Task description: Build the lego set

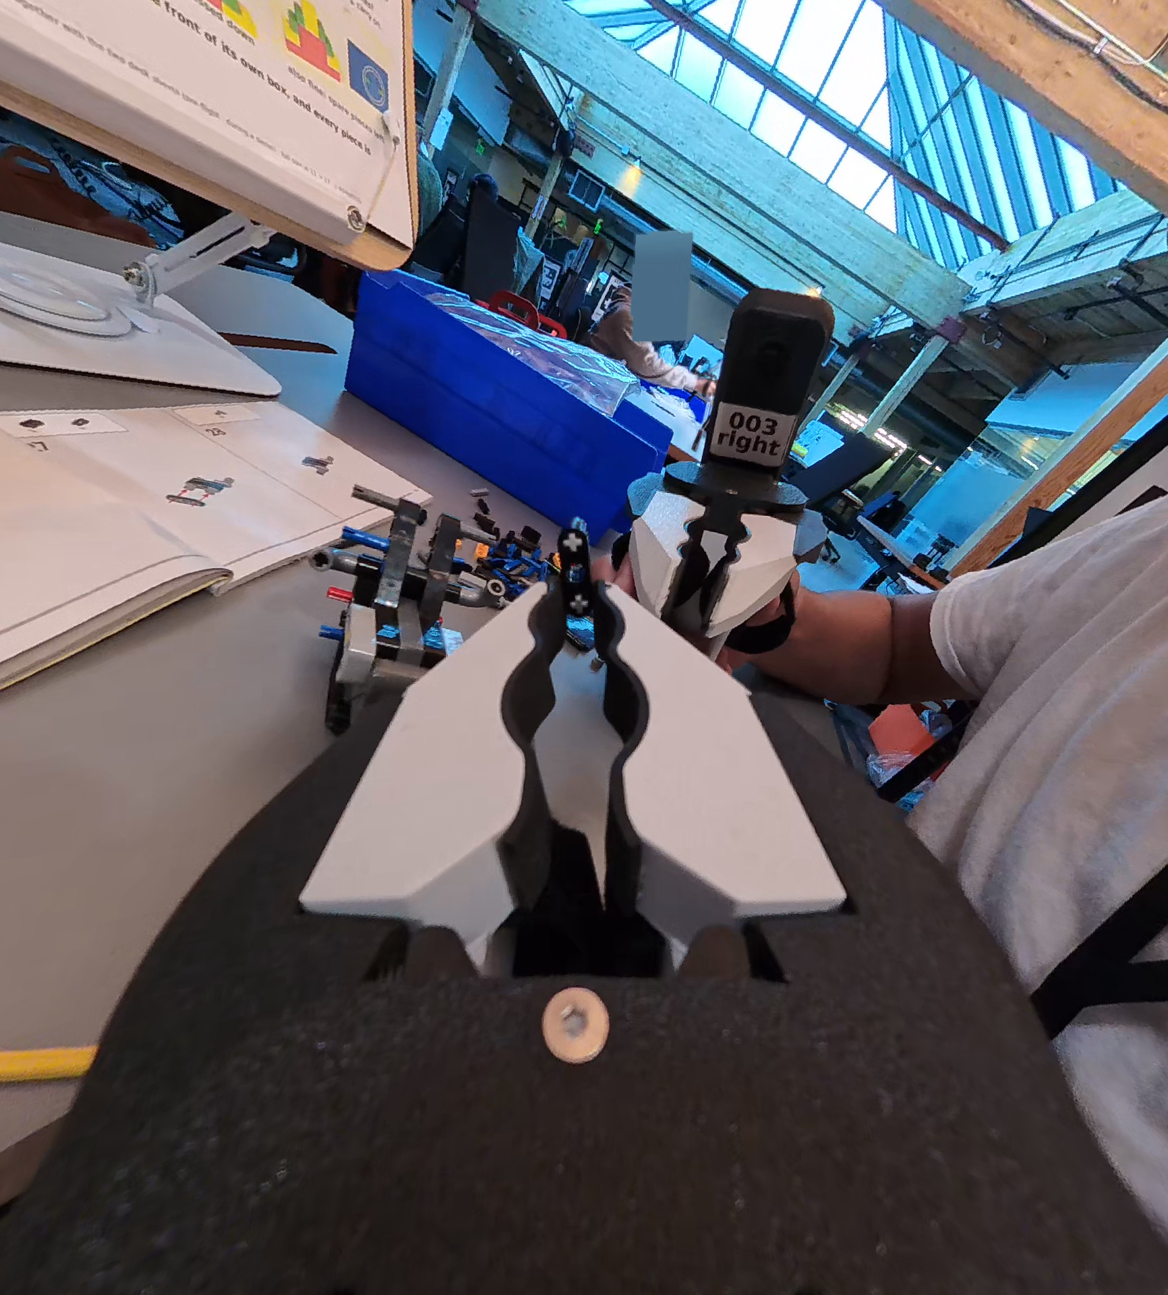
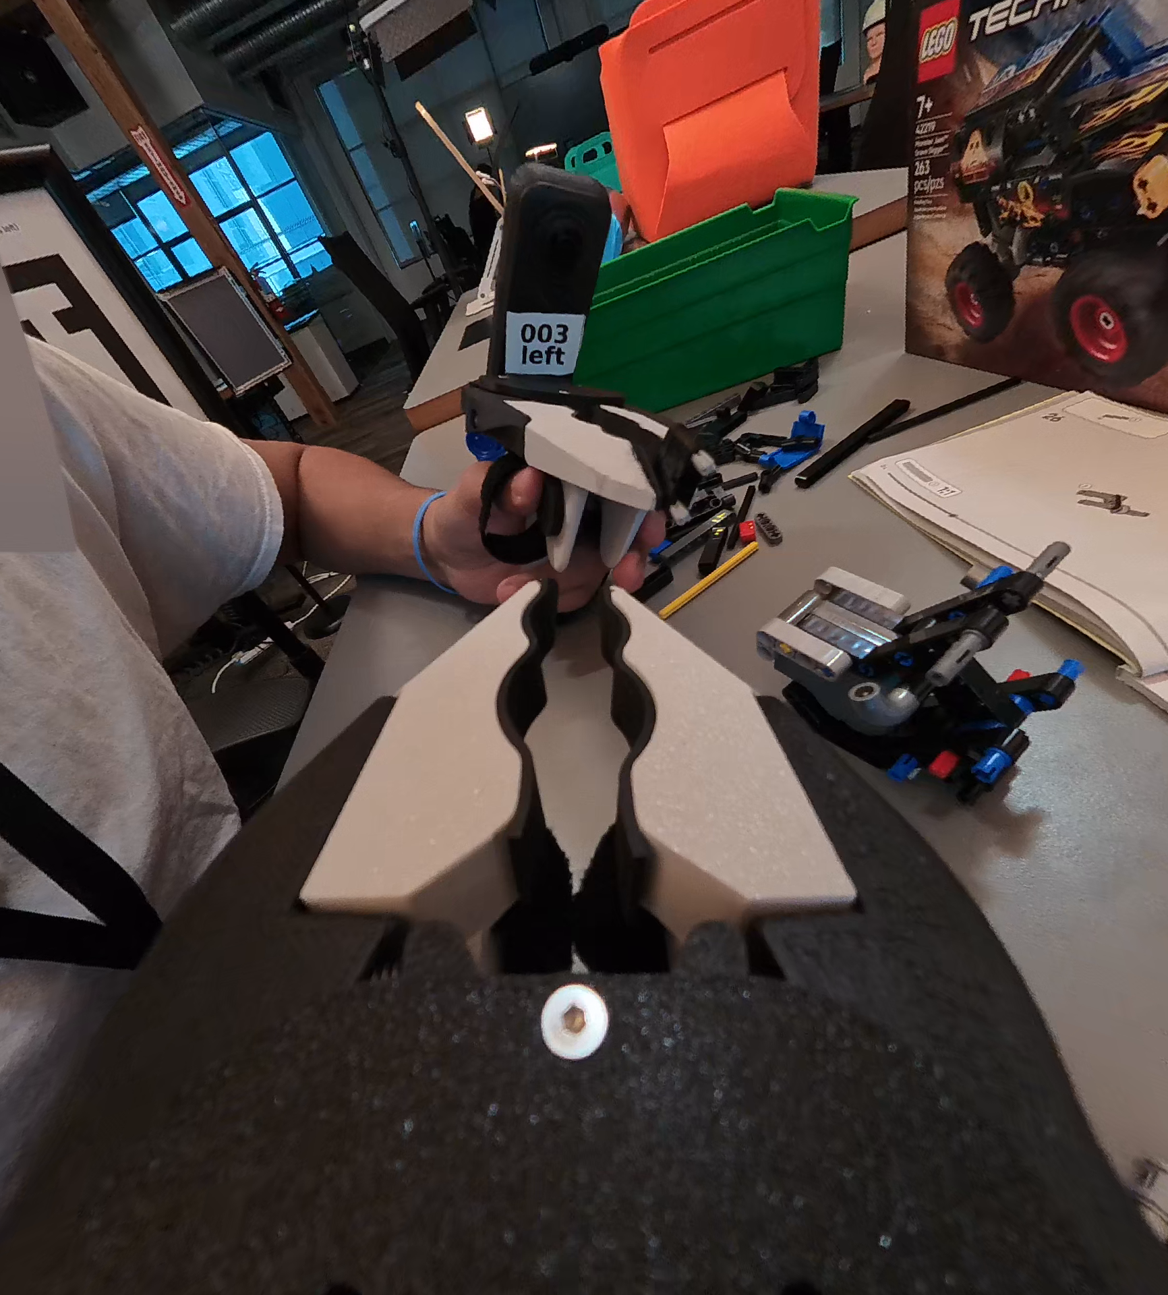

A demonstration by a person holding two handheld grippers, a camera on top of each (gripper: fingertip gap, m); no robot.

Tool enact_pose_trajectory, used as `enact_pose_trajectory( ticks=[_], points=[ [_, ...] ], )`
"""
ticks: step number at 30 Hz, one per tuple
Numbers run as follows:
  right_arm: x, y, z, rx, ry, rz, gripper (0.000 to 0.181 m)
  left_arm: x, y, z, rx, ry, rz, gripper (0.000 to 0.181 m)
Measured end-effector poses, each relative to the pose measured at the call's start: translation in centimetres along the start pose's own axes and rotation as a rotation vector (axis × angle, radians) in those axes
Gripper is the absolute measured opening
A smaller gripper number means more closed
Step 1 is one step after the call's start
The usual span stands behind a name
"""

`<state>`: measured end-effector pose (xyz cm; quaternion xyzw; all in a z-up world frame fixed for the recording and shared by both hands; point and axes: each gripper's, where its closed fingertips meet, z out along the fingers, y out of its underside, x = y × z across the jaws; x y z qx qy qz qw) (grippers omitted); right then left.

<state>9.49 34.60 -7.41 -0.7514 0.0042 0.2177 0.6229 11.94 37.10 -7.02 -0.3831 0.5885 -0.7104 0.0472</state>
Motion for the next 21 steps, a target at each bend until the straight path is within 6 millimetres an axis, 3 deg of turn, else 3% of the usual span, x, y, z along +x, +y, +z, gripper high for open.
enact_pose_trajectory(
  ticks=[16,21],
  points=[
    [0.9,-0.6,-0.4,0.028,0.068,-0.029,0.011,0.4,0.2,0.1,-0.013,0.027,0.002,0.006],
    [1.7,-1.3,-0.9,0.072,0.102,-0.011,0.014,1.5,1.0,0.6,-0.061,0.023,0.127,0.005]
  ],
)
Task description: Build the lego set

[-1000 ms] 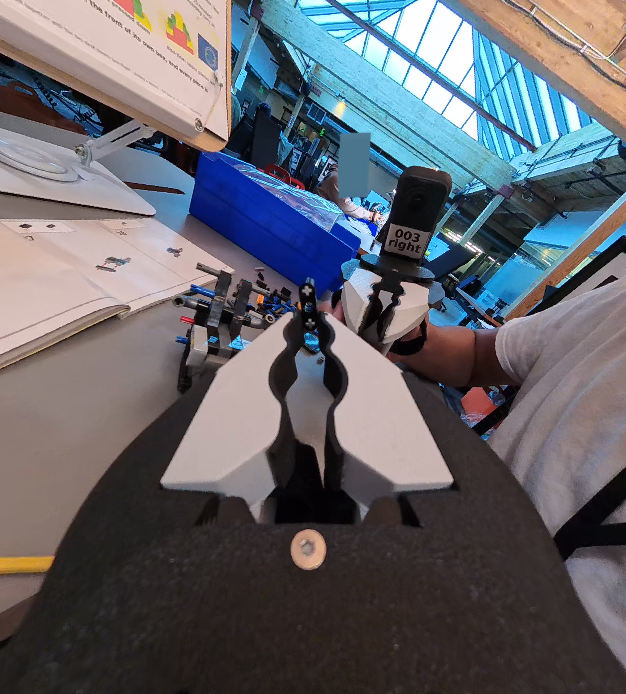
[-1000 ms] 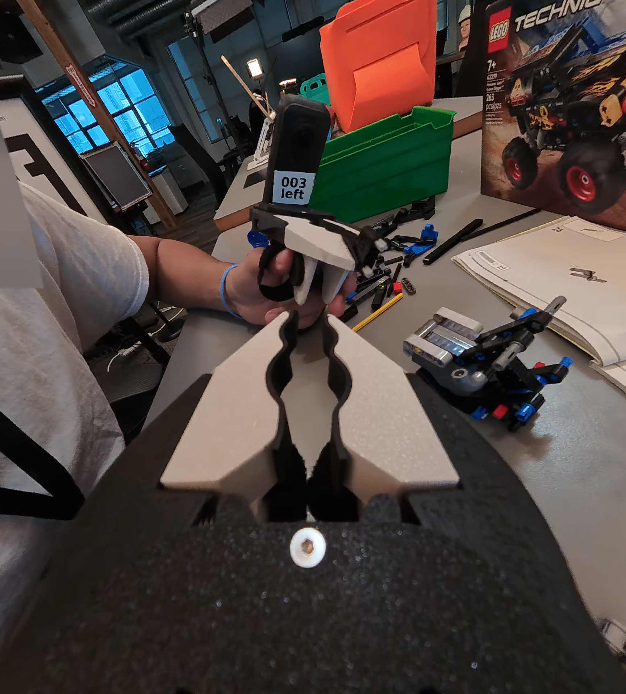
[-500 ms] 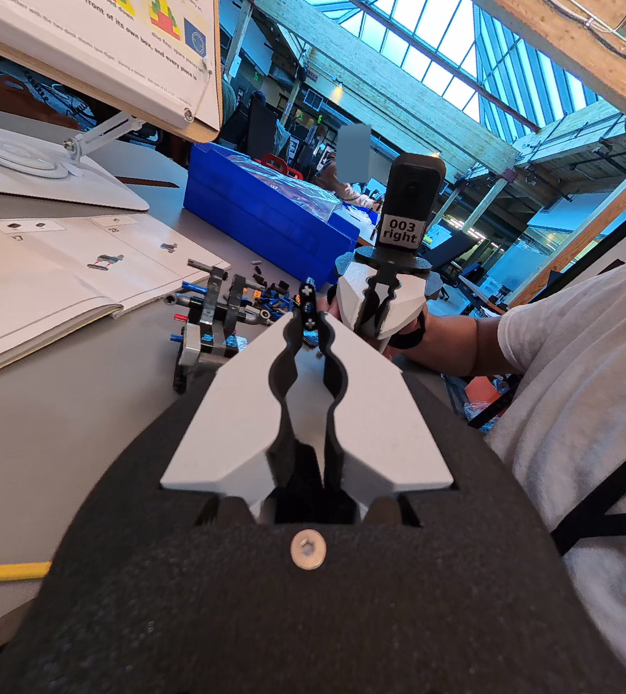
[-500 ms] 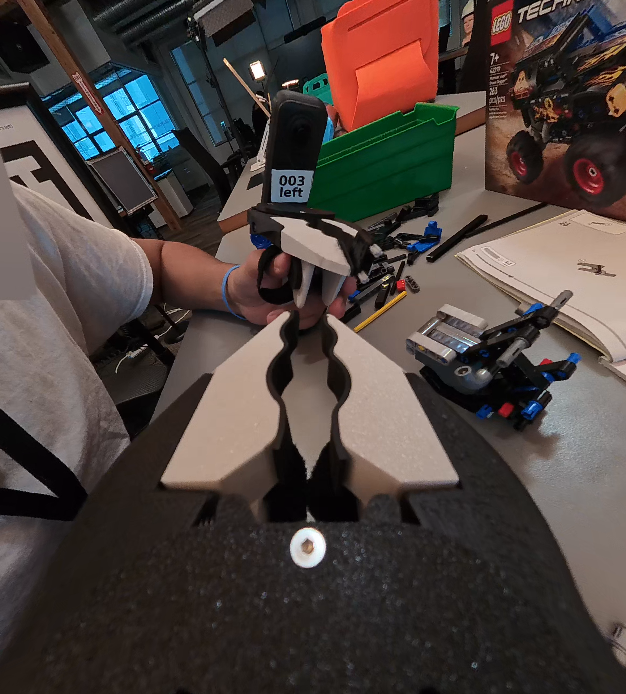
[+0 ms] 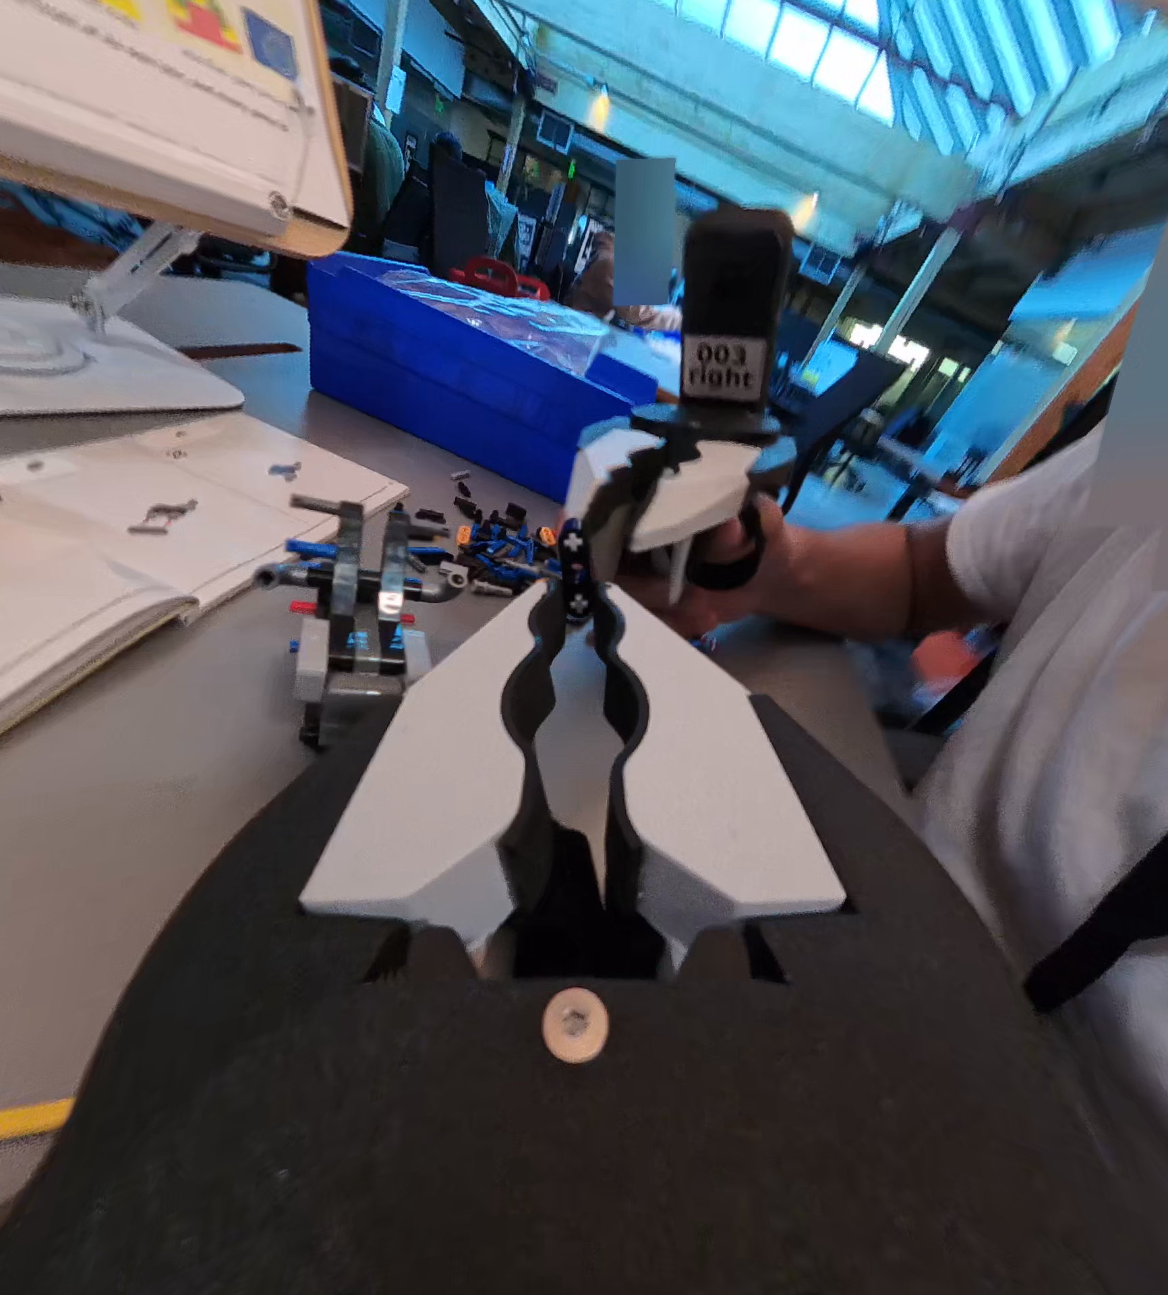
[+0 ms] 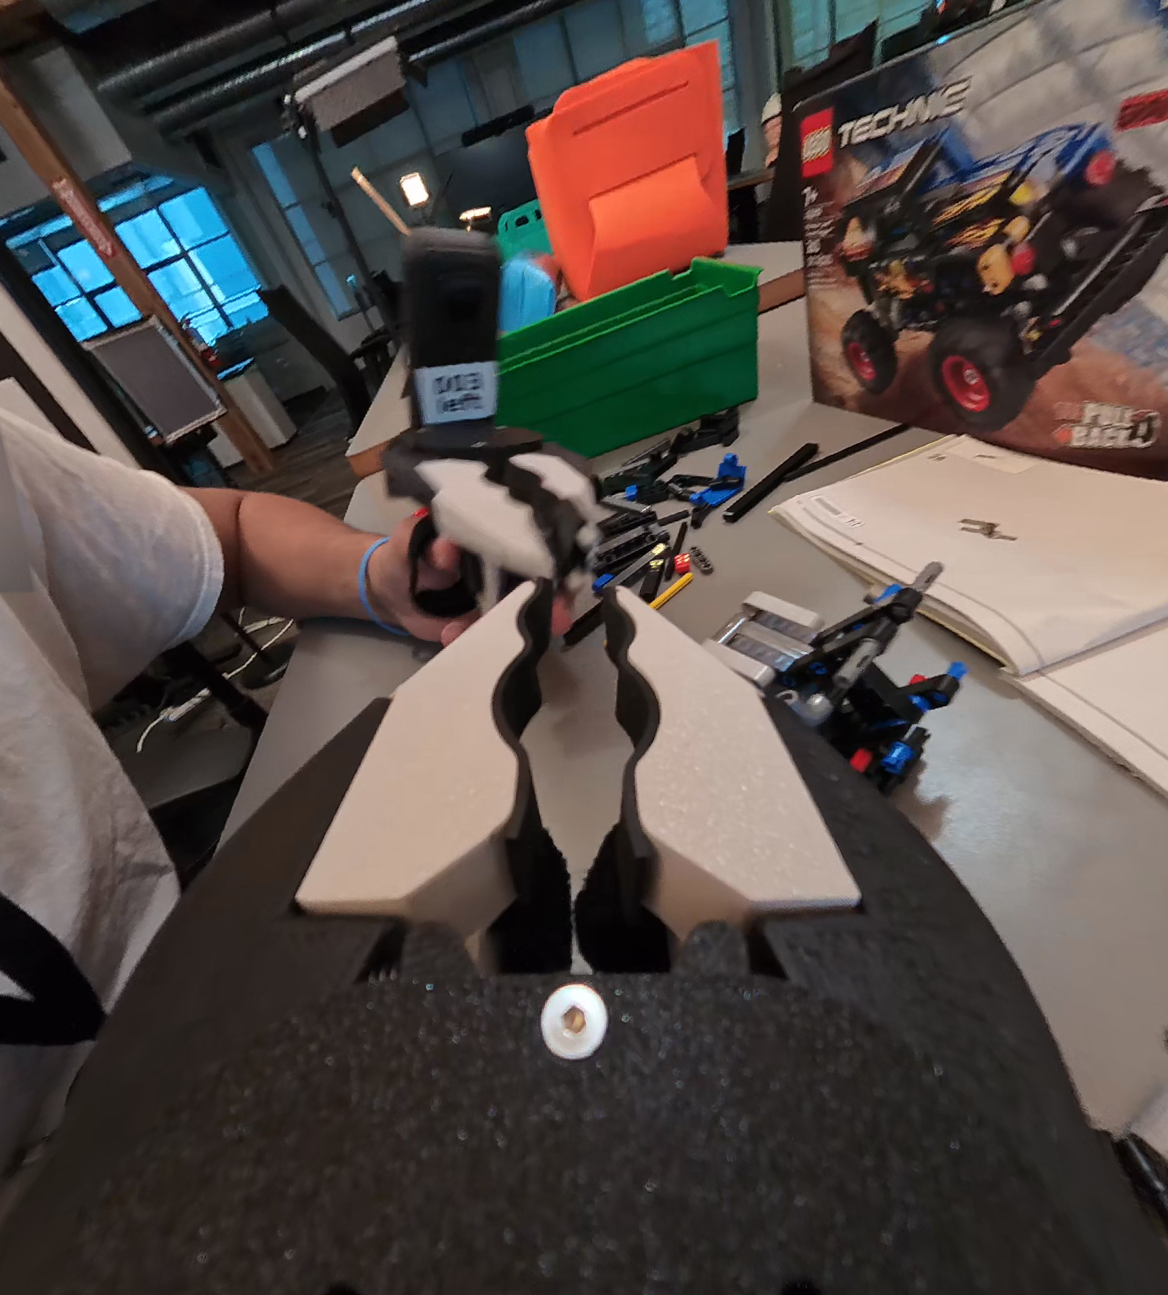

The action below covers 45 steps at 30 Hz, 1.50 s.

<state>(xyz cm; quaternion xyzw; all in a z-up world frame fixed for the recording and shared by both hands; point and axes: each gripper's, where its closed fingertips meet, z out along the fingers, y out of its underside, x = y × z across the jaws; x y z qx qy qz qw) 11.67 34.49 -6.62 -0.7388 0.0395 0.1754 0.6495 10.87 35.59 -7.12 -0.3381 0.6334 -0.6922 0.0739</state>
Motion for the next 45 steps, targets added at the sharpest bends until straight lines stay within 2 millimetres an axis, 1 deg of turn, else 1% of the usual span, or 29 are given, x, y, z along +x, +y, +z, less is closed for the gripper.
enact_pose_trajectory(
  ticks=[3,6,14,21,22,25,26,29,31,37,45],
  points=[
    [0.0,0.0,0.0,0.000,-0.005,0.007,0.015,1.3,0.8,0.6,-0.047,-0.027,0.202,0.005],
    [-0.6,-0.2,-0.1,0.011,-0.049,0.007,0.008,1.6,0.9,0.6,-0.046,-0.048,0.280,0.005],
    [-1.5,0.0,0.1,0.000,-0.081,-0.041,0.010,1.6,1.0,0.6,-0.058,-0.033,0.257,0.005],
    [-1.8,0.2,0.2,-0.005,-0.098,-0.032,0.011,1.8,1.3,0.7,-0.072,-0.038,0.283,0.005],
    [-1.8,0.1,0.1,-0.002,-0.099,-0.034,0.011,1.8,1.3,0.7,-0.070,-0.036,0.279,0.005],
    [-2.1,-1.1,-0.4,0.062,-0.112,-0.041,0.011,1.7,1.2,0.6,-0.065,-0.032,0.269,0.005],
    [-1.9,-1.2,-0.5,0.061,-0.103,-0.033,0.011,1.7,1.2,0.6,-0.064,-0.032,0.268,0.005],
    [-1.6,-0.4,-0.2,0.010,-0.094,-0.032,0.020,1.8,1.3,0.7,-0.070,-0.029,0.276,0.005],
    [-1.7,-0.3,-0.1,0.014,-0.094,-0.037,0.020,1.9,1.4,0.7,-0.074,-0.026,0.285,0.006],
    [-2.0,-0.1,0.0,0.009,-0.088,-0.088,0.001,2.2,1.6,0.8,-0.085,-0.016,0.301,0.005],
    [-2.2,0.0,0.0,0.015,-0.093,-0.117,0.000,2.3,1.7,0.8,-0.088,-0.019,0.312,0.005]
  ],
)
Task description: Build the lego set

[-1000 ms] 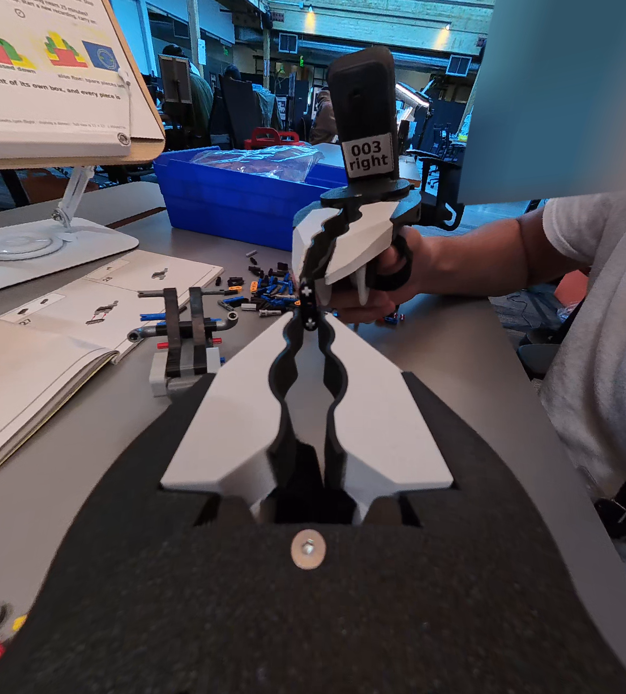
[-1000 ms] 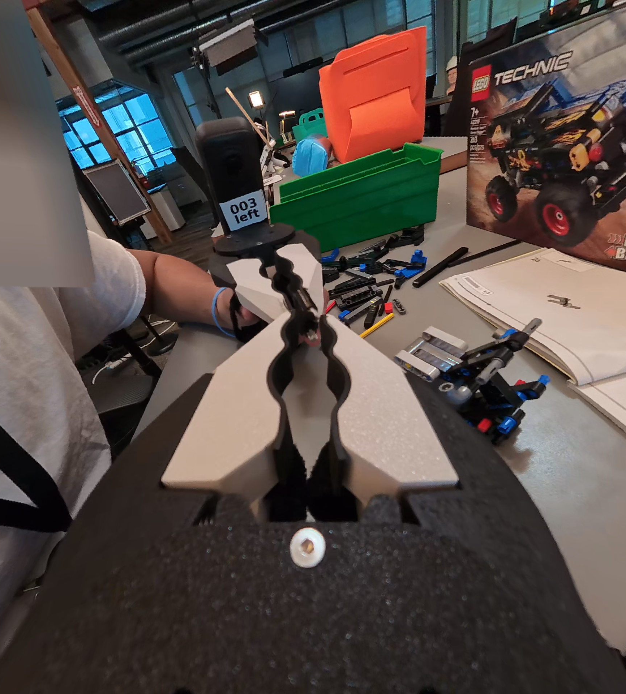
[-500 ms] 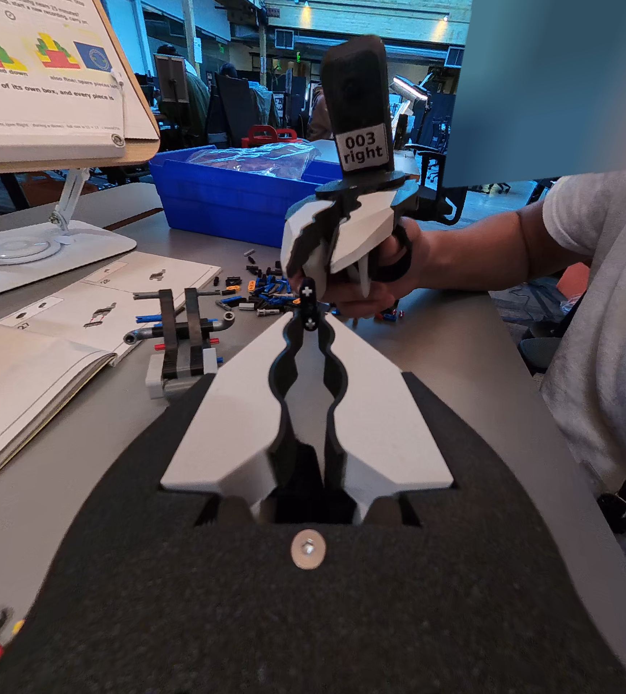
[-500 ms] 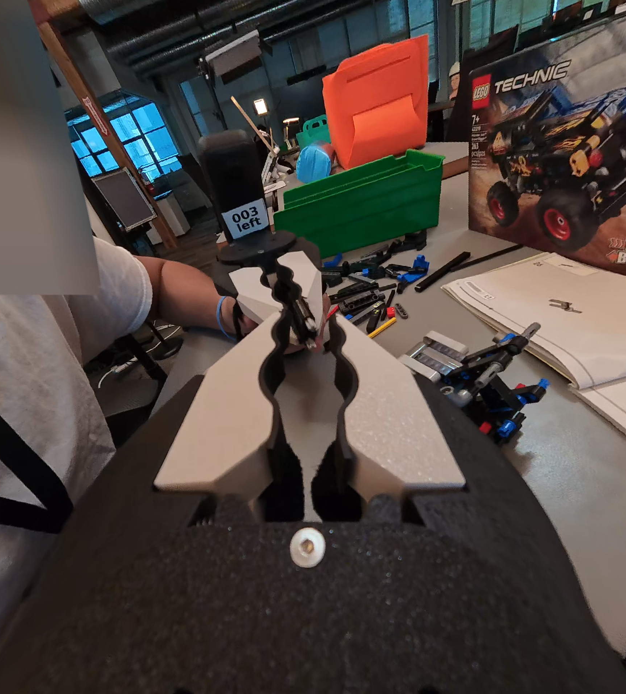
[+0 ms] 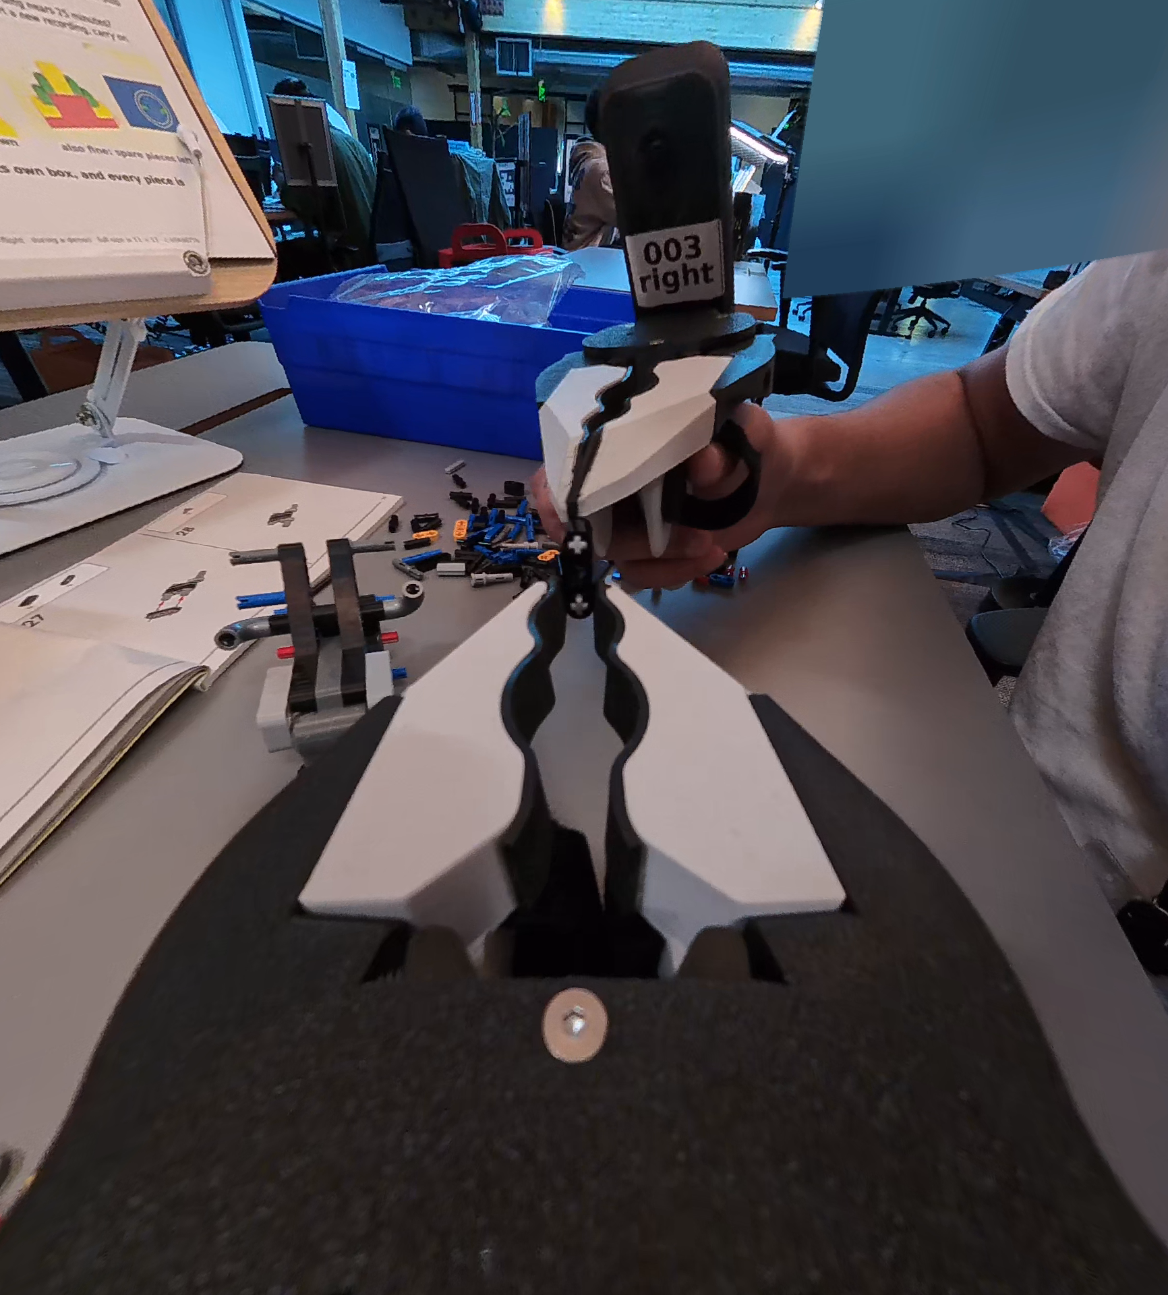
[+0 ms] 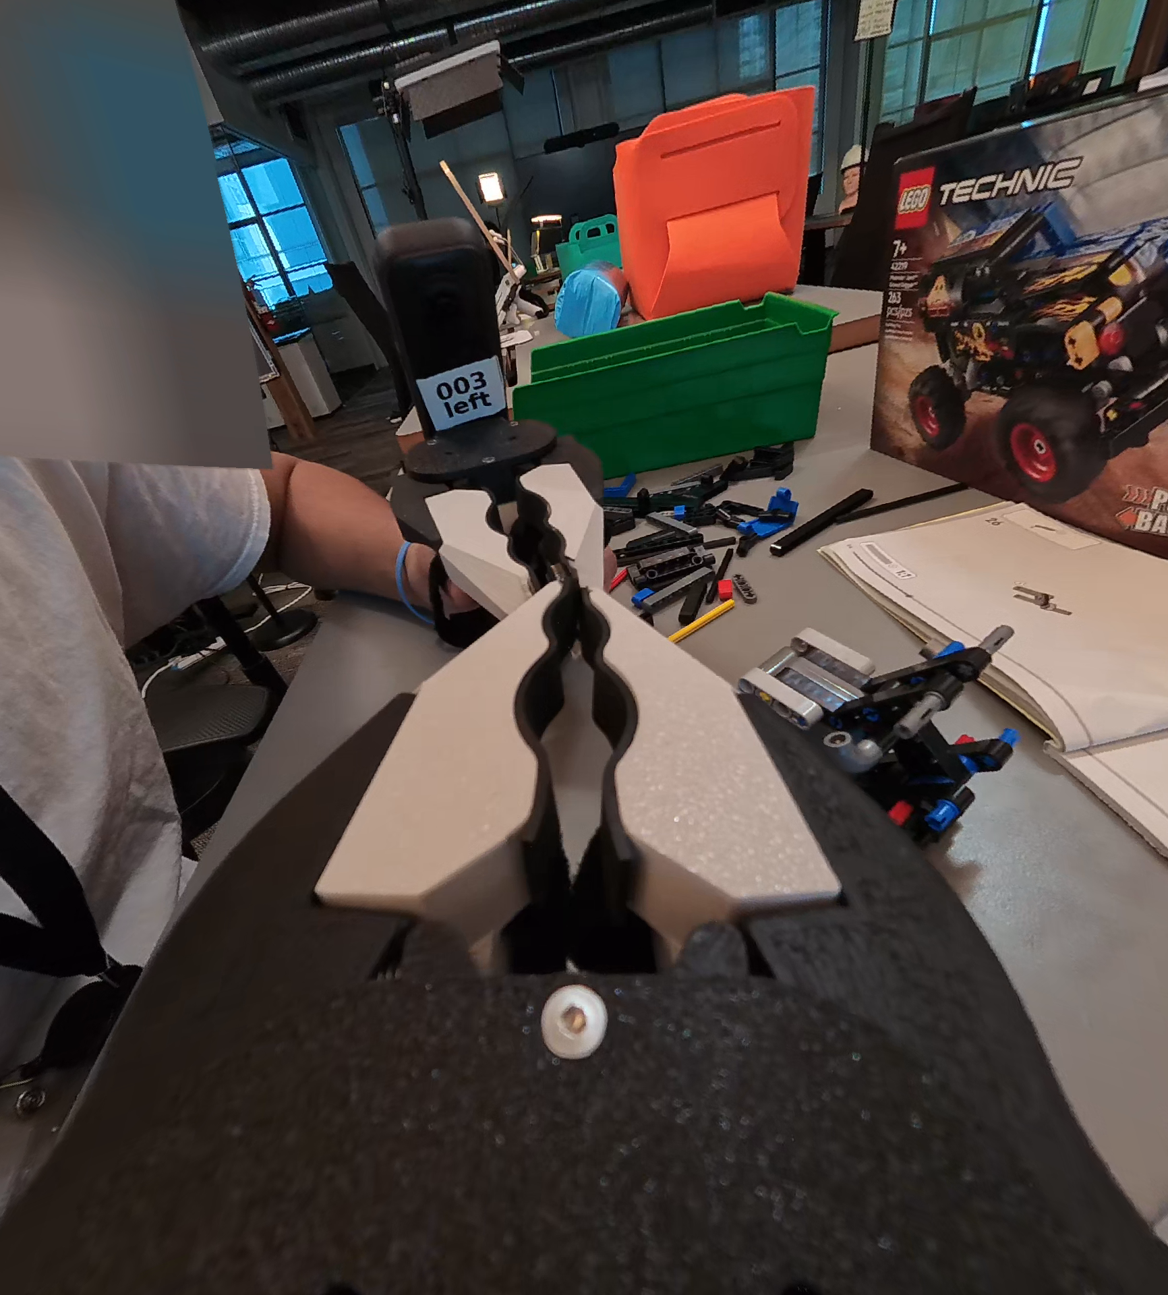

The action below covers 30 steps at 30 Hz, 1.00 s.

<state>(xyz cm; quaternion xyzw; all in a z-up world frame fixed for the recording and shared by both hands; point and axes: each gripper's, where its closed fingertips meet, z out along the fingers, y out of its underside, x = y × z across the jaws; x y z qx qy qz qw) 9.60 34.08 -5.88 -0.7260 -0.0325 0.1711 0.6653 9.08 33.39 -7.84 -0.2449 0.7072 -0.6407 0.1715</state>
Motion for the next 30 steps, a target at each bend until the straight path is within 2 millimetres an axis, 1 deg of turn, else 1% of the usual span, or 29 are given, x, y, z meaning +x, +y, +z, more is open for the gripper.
enact_pose_trajectory(
  ticks=[10,18,21,25,26,28,30],
  points=[
    [-0.1,0.0,0.0,0.000,-0.021,0.045,0.000,-0.2,0.0,0.0,-0.001,-0.014,0.012,0.005],
    [0.1,0.1,-0.1,0.000,-0.019,0.042,0.000,-0.5,0.1,-0.1,-0.007,-0.035,0.033,0.006],
    [0.2,0.0,-0.2,0.007,-0.024,0.045,0.000,-1.0,0.1,-0.2,-0.009,-0.079,0.085,0.005],
    [0.4,0.2,-0.2,-0.006,-0.017,0.063,0.000,-1.2,0.3,-0.2,-0.025,-0.115,0.159,0.005],
    [0.4,0.2,-0.2,-0.006,-0.010,0.051,0.000,-1.2,0.2,-0.2,-0.022,-0.110,0.144,0.005],
    [0.7,0.1,-0.2,-0.014,0.027,0.018,0.001,-1.3,-0.1,-0.4,0.006,-0.084,0.054,0.005],
    [0.8,0.1,-0.2,-0.019,0.045,-0.008,0.009,-1.9,-0.8,-0.8,0.059,-0.053,-0.070,0.005]
  ],
)
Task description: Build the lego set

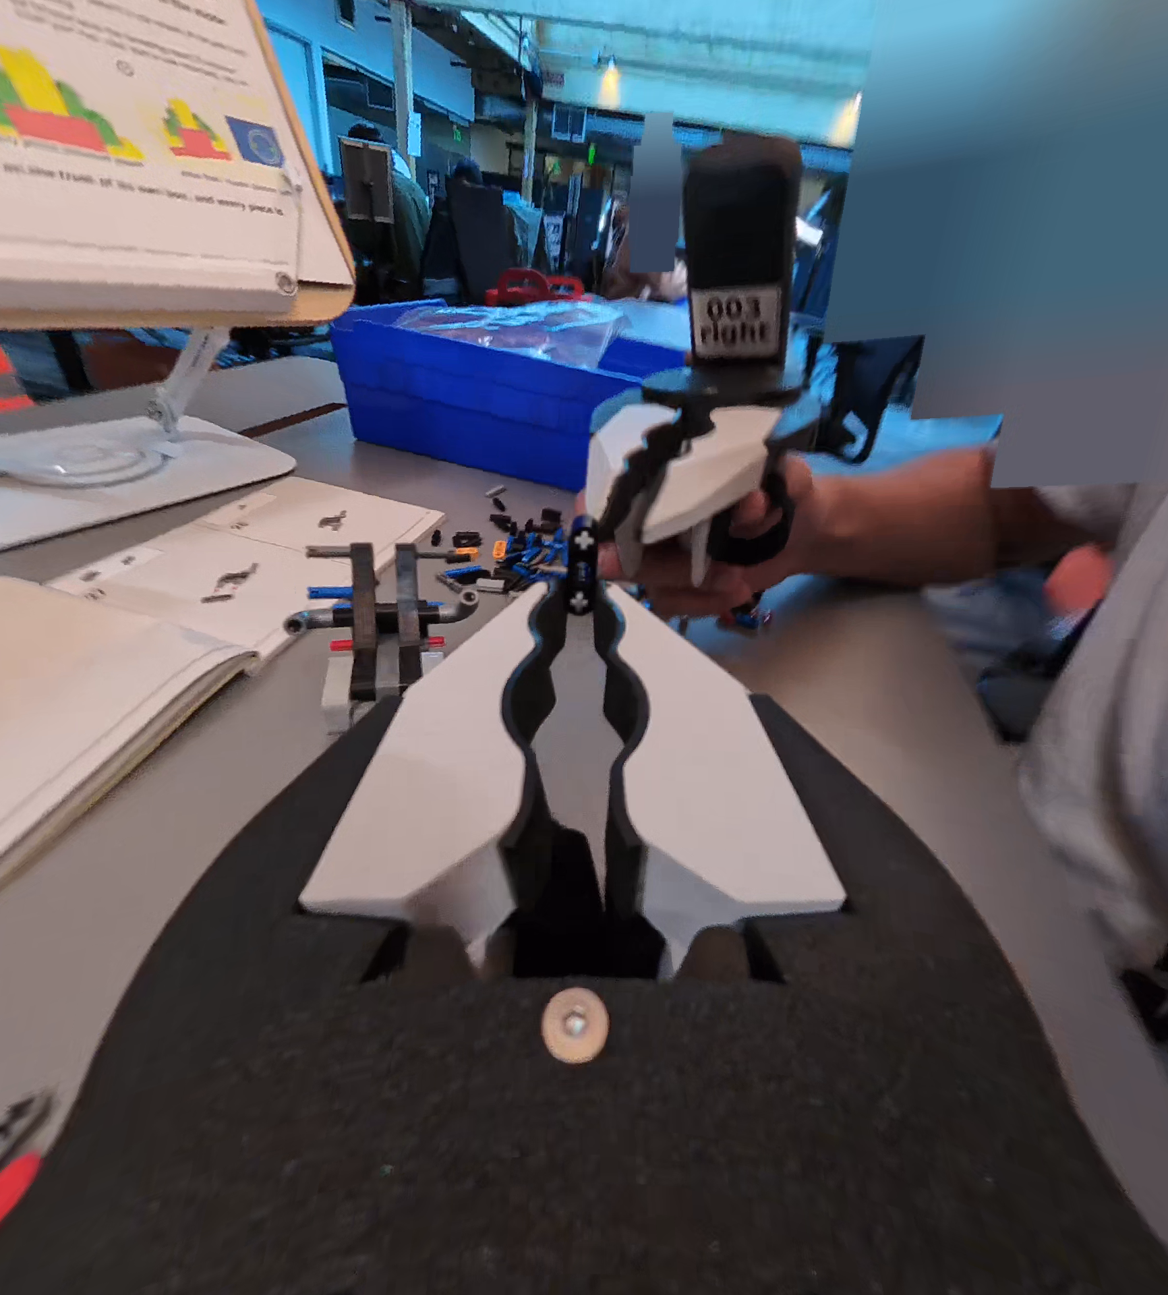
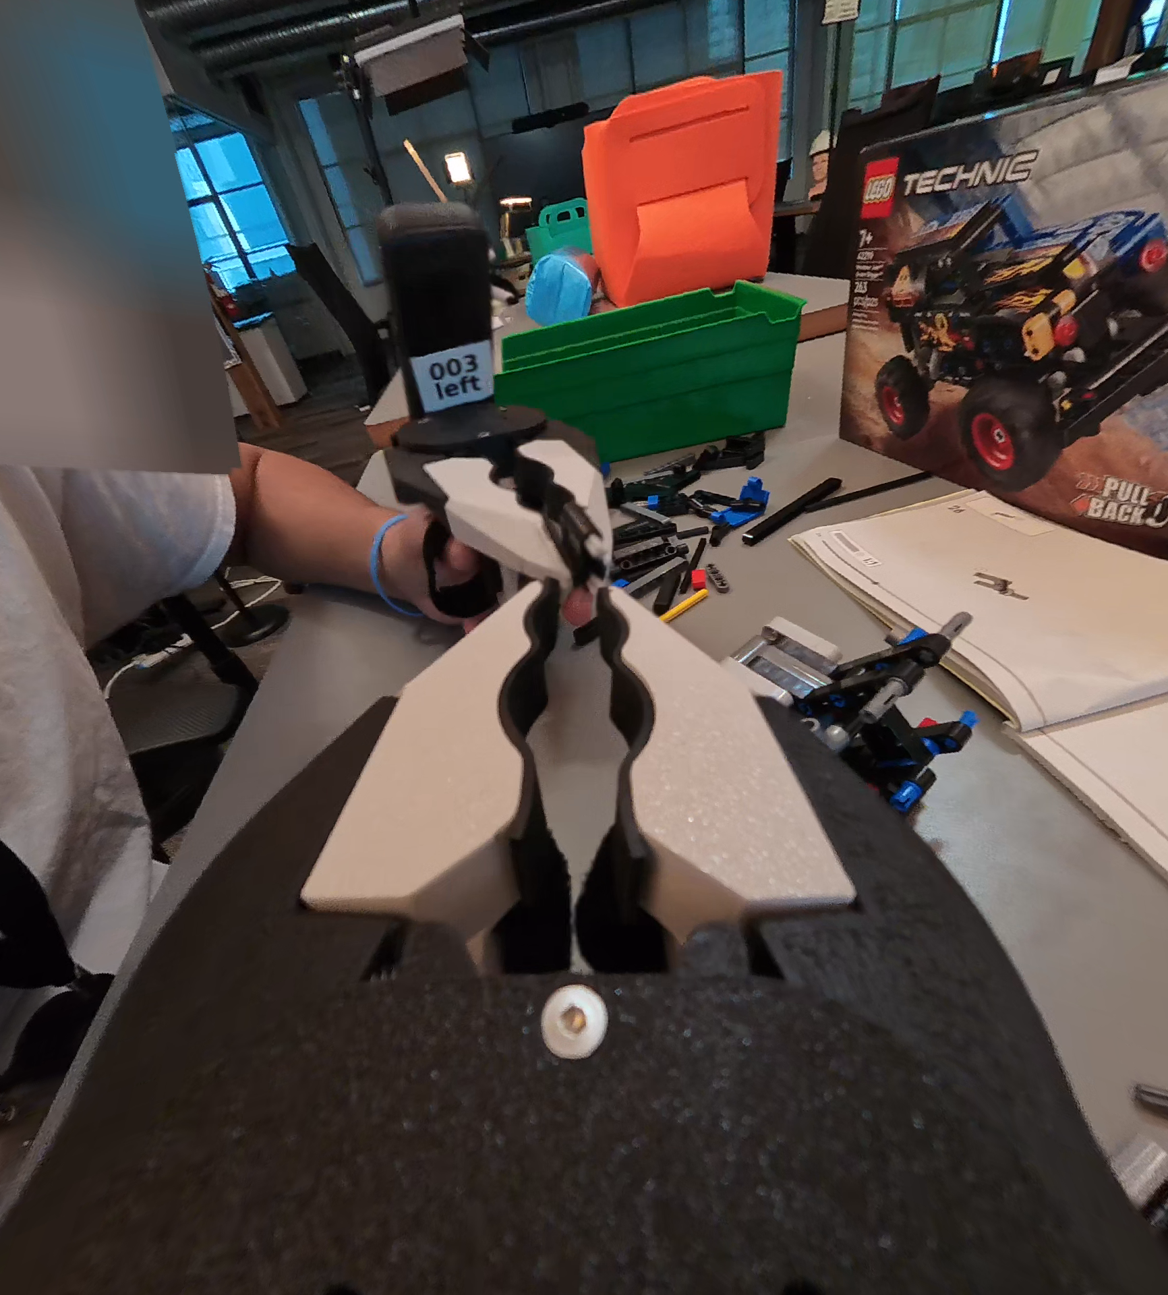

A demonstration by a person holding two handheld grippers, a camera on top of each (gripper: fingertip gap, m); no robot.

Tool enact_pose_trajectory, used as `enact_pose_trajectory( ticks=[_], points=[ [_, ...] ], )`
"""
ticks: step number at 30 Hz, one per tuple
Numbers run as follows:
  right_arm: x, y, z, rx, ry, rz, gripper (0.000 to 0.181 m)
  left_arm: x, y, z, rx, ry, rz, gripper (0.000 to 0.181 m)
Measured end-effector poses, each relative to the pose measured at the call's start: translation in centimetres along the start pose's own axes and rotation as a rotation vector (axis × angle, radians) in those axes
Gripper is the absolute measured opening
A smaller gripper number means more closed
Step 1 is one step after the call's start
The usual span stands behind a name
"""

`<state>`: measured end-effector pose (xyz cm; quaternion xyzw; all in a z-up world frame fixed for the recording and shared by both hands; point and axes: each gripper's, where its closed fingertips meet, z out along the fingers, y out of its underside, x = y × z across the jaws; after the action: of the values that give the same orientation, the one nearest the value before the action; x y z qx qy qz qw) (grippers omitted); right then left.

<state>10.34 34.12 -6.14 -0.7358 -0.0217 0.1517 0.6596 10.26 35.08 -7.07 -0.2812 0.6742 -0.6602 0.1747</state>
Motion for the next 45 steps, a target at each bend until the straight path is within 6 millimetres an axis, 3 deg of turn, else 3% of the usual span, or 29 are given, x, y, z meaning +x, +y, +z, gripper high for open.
enact_pose_trajectory(
  ticks=[6,13,27,38,45],
  points=[
    [-0.1,0.7,0.4,-0.037,0.016,-0.031,0.015,-2.0,-1.7,-1.2,0.173,0.138,-0.496,0.005],
    [0.0,0.2,0.2,-0.015,0.026,-0.027,0.014,-2.1,-1.7,-1.3,0.183,0.171,-0.542,0.005],
    [-1.4,-0.7,0.1,0.035,-0.064,0.012,0.010,2.5,0.0,0.3,0.005,0.160,-0.078,0.005],
    [-1.8,-0.5,0.0,0.030,-0.102,0.011,0.003,2.5,0.1,0.3,0.001,0.135,-0.006,0.007],
    [-0.7,-0.6,-0.4,0.028,-0.169,0.281,0.003,1.8,1.1,0.6,-0.063,-0.044,0.382,0.026]
  ],
)
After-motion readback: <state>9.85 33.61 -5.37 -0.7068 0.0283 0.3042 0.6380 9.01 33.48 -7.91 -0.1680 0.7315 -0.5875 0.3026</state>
